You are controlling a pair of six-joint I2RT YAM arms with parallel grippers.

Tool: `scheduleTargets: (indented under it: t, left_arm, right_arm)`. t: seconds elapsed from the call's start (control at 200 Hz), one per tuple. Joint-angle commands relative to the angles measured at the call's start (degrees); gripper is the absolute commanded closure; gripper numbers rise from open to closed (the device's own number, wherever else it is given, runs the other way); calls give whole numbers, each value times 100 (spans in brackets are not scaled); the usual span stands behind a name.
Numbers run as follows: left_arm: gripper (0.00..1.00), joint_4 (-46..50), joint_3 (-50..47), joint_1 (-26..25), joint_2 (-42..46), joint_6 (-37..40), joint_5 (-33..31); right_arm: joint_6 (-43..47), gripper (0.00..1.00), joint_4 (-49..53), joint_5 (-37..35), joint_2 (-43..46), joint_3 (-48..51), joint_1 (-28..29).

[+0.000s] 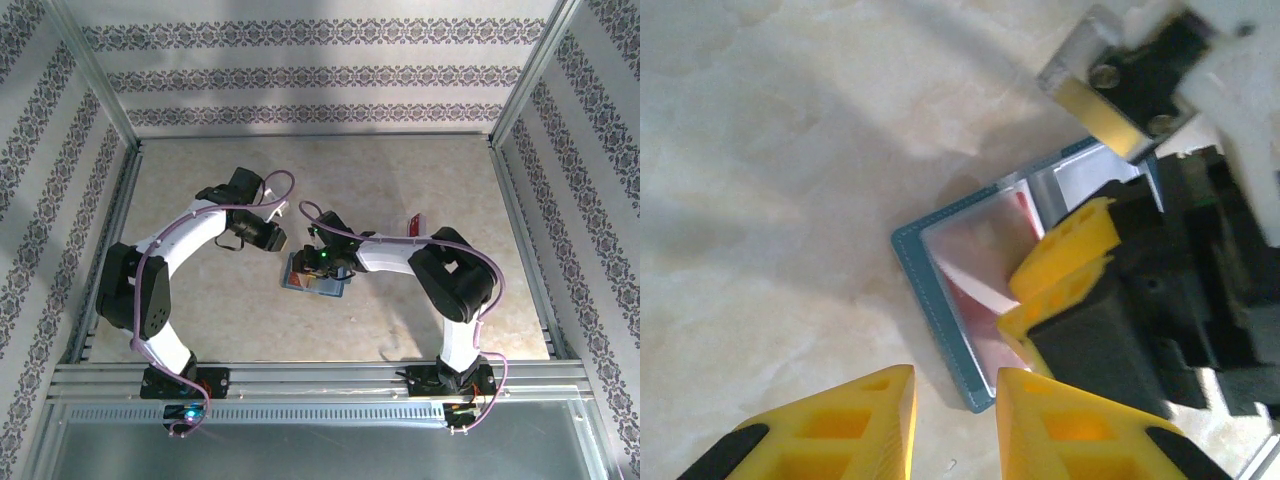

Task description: Put the credit cards into the card holder

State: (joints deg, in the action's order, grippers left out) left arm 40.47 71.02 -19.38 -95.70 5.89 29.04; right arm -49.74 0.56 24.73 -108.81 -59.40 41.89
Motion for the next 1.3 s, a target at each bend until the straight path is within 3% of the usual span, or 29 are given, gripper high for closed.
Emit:
scheduleTargets:
  t: [0.0, 0.15, 0.44, 0.65, 0.959, 1.299]
  left_arm:
    - [73, 86, -57, 55, -63, 171, 240]
    - [74, 111, 8, 43, -267, 198, 147]
    - [75, 136, 104, 31, -435, 184, 132]
    - [77, 102, 118, 37, -429, 136, 111]
    - [83, 75, 271, 30, -307, 68, 242]
    - [94, 100, 531, -280, 49, 252, -10]
  right_arm:
    - [15, 66, 104, 23, -218, -108, 70]
    - [19, 64, 118, -24, -193, -102, 109]
    - [62, 42, 76, 105, 140, -214, 195]
    - [14, 38, -57, 92, 622, -3, 119]
    - [903, 35, 1812, -1055, 2267, 243, -330]
    - [1464, 23, 3130, -2091, 3576, 584, -971]
